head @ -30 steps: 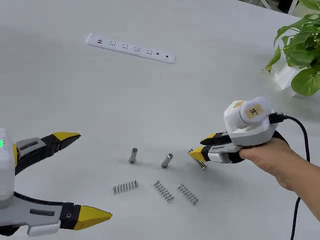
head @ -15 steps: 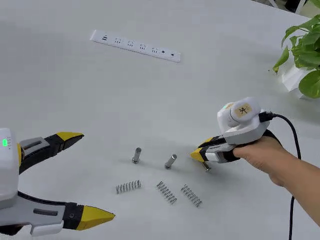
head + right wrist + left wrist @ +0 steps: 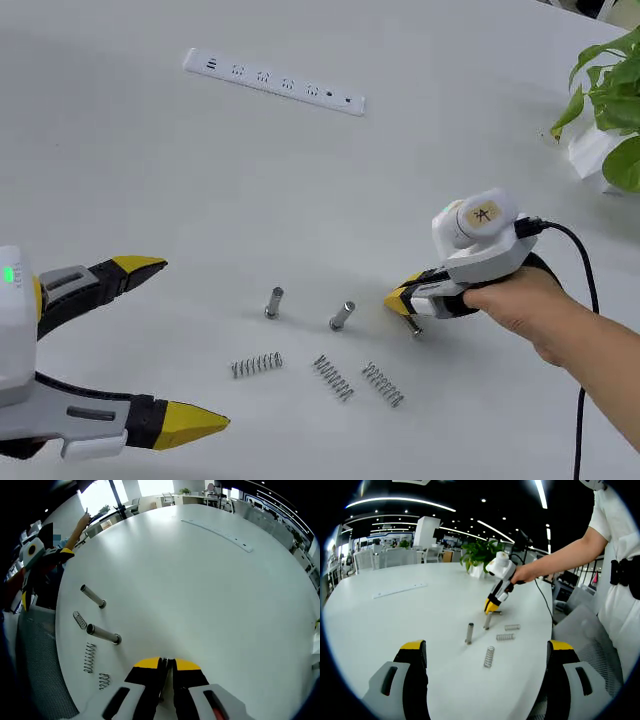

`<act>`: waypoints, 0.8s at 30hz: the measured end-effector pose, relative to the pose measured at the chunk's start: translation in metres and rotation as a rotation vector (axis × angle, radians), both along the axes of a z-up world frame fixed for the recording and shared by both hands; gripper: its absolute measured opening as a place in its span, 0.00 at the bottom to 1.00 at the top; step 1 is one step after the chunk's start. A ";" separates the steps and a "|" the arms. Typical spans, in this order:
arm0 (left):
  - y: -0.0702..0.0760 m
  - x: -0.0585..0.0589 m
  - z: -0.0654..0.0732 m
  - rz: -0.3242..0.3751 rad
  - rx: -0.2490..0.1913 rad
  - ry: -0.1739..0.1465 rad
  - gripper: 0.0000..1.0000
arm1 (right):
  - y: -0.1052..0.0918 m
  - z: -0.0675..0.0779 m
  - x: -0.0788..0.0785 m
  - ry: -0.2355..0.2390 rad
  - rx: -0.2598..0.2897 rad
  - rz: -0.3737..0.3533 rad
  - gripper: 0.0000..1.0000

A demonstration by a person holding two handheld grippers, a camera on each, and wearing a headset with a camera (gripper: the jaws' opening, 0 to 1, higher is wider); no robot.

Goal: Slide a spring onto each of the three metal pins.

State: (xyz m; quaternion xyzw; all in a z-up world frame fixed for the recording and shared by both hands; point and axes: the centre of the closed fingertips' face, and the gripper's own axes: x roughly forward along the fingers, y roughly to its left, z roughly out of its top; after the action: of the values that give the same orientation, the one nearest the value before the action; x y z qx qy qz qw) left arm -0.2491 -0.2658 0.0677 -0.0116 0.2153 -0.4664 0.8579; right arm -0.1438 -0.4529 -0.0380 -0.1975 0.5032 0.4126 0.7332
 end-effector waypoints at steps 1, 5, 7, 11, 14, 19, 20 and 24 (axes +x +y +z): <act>0.000 0.000 0.000 0.001 -0.001 0.000 0.99 | 0.000 0.000 0.001 -0.002 -0.001 0.001 0.06; -0.001 0.001 0.001 0.000 -0.004 0.002 0.99 | -0.001 0.000 0.003 0.001 -0.002 -0.018 0.06; -0.001 0.001 0.001 0.000 -0.004 0.002 0.99 | -0.002 -0.001 0.003 0.004 -0.001 -0.024 0.05; -0.001 0.001 0.003 0.000 -0.008 0.000 0.99 | -0.002 -0.001 0.003 0.006 -0.002 -0.029 0.05; -0.001 0.000 0.003 0.000 -0.007 0.000 0.99 | -0.002 -0.001 0.003 0.007 -0.001 -0.033 0.05; 0.000 -0.001 0.003 -0.001 -0.007 0.000 0.99 | -0.003 -0.002 0.002 0.007 -0.003 -0.033 0.05; 0.000 -0.001 0.003 -0.001 -0.007 -0.001 0.99 | -0.002 -0.002 0.002 0.007 -0.002 -0.032 0.05; 0.000 -0.002 0.003 -0.001 -0.007 0.000 0.99 | -0.002 -0.002 0.000 0.007 -0.003 -0.029 0.05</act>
State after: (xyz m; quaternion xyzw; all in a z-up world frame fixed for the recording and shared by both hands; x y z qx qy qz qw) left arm -0.2509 -0.2658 0.0710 -0.0145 0.2135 -0.4676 0.8576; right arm -0.1443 -0.4552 -0.0395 -0.1896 0.5092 0.4020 0.7370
